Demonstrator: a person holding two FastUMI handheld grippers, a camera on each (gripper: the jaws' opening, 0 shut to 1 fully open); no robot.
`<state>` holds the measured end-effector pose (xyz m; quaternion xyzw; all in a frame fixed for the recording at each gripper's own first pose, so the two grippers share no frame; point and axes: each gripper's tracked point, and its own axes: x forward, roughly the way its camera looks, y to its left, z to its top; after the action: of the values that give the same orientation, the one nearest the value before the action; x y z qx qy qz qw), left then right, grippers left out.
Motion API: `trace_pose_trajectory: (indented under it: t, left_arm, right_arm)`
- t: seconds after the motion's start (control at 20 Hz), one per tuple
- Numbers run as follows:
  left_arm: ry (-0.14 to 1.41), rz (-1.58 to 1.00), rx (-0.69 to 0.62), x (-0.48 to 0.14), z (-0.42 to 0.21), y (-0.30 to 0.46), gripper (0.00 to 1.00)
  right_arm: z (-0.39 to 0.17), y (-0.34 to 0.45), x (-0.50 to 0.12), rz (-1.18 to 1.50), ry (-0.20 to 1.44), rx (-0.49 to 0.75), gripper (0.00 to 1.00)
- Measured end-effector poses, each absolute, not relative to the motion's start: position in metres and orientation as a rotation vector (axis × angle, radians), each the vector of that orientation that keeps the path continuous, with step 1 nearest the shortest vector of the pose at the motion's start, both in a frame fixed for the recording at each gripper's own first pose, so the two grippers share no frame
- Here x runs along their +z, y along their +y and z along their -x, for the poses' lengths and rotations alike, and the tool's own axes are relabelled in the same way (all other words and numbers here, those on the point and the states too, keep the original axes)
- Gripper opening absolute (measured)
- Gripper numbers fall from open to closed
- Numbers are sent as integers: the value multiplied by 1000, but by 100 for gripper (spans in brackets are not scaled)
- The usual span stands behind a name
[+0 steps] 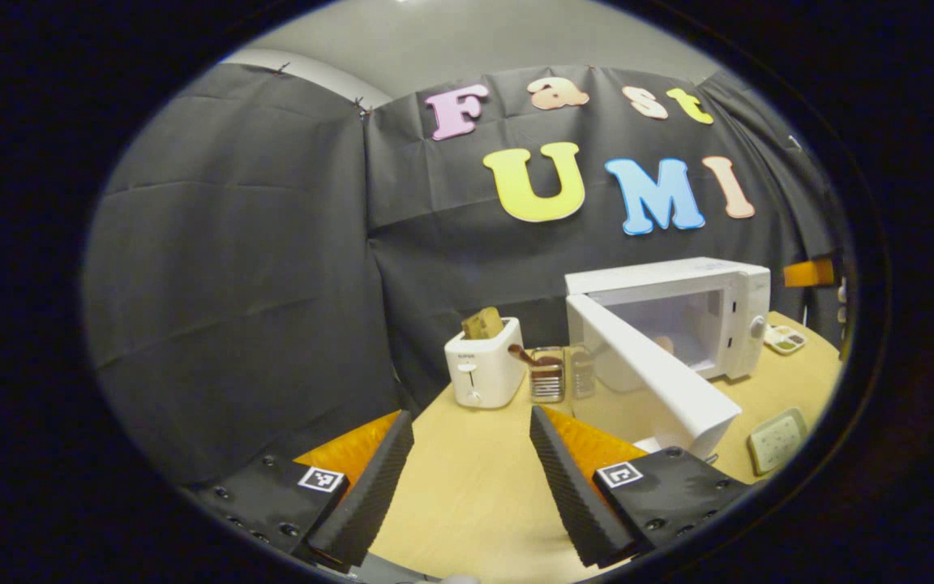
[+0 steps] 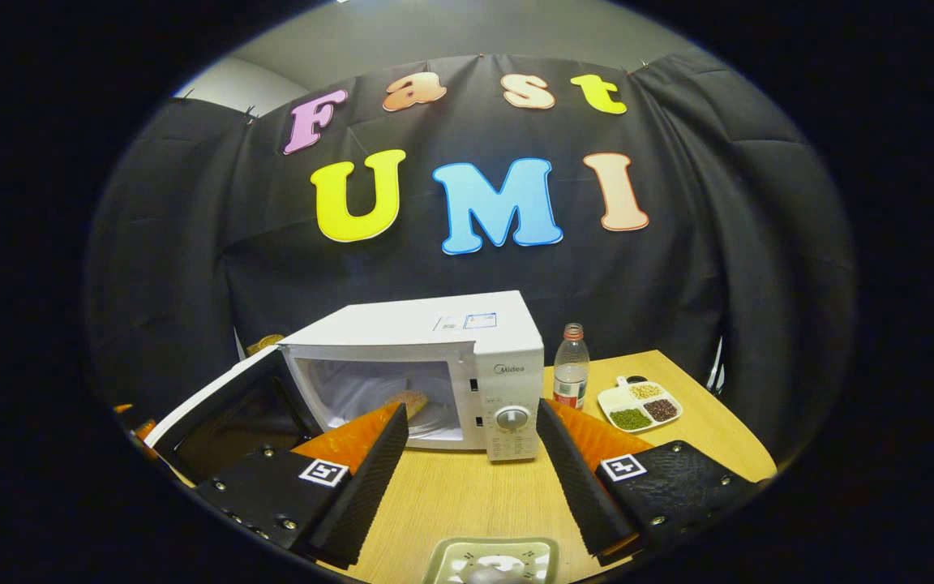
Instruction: Open the microwave oven with the left hand, put the food in, and close the microwave oven.
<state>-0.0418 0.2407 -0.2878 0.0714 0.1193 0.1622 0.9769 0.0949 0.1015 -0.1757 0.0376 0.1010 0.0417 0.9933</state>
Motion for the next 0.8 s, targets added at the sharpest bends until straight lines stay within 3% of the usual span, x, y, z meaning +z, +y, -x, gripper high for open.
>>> trace_pose_trajectory:
  t: [0.8]
  left_arm:
    - [302,-76,231,-345,68,164,94]
  right_arm:
    - [-61,65,-135,-73,179,89,97]
